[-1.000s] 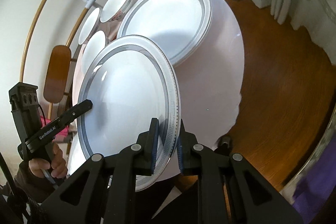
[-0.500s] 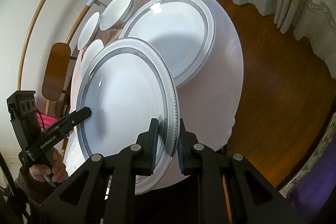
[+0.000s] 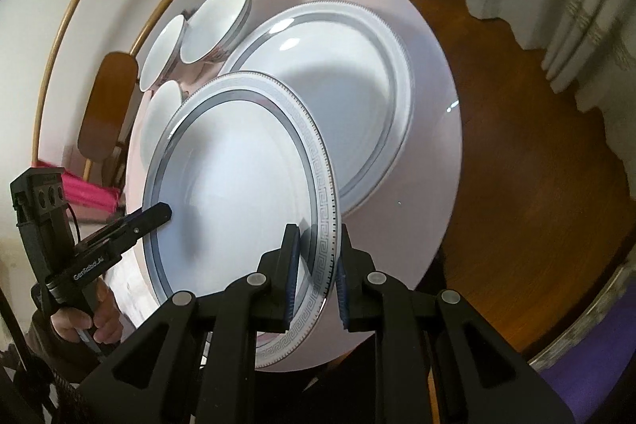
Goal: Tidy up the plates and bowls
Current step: 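Lift the plate with both grippers and carry it toward the plate stack, then lower the held plate onto the plate stack with both grippers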
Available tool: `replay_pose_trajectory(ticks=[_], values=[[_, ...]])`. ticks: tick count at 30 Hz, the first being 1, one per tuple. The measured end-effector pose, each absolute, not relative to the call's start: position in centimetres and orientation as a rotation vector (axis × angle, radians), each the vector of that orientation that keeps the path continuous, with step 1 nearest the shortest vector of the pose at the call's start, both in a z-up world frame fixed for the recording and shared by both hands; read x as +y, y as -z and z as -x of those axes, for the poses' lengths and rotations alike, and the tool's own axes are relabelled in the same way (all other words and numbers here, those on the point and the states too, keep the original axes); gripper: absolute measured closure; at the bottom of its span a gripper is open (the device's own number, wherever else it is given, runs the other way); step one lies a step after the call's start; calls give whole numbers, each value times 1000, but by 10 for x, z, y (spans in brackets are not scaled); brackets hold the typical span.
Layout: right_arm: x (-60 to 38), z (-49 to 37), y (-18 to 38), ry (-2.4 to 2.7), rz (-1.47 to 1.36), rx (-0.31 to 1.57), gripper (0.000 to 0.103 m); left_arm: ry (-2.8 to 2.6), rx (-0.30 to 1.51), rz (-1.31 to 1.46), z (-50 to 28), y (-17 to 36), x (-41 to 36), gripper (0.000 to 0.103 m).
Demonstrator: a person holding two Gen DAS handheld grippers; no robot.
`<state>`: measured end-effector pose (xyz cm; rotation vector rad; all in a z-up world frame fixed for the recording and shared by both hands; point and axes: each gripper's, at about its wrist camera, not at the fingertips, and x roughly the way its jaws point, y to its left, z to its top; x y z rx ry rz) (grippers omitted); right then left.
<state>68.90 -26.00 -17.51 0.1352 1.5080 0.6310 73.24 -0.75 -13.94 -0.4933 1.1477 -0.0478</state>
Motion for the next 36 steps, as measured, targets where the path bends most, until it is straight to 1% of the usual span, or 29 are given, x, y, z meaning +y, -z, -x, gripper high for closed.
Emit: replay_pose_trajectory(ticks=[7, 16, 36], values=[[-274, -735, 181, -695, -56, 1532, 86, -35, 1132, 568, -758, 151, -39, 89], [-275, -773, 188, -740, 9, 1550, 86, -106, 1118, 608, -780, 160, -57, 89], [-261, -798, 201, -755, 40, 1590, 85, -163, 1131, 640, -788, 164, -58, 89]])
